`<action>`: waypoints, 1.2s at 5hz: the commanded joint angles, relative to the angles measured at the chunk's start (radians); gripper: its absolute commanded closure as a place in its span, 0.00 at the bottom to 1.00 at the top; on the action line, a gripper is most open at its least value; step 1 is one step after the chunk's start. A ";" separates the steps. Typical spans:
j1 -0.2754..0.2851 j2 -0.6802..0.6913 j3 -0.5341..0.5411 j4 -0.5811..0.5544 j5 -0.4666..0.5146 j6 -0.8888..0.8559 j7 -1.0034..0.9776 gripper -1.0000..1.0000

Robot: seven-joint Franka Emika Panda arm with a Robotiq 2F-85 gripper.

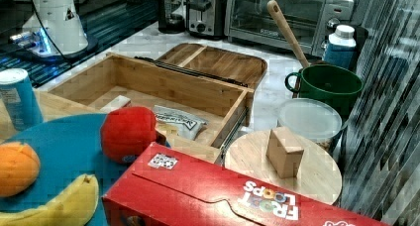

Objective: Close the drawer.

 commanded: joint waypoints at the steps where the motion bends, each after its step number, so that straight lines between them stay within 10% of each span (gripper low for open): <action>1: 0.050 -0.169 0.053 -0.212 0.003 0.066 -0.282 0.00; 2: 0.077 -0.199 0.055 -0.273 -0.026 0.101 -0.306 0.11; 3: 0.074 -0.216 0.085 -0.312 -0.030 0.131 -0.304 1.00; 6: 0.058 -0.075 0.107 -0.384 -0.108 0.299 -0.285 1.00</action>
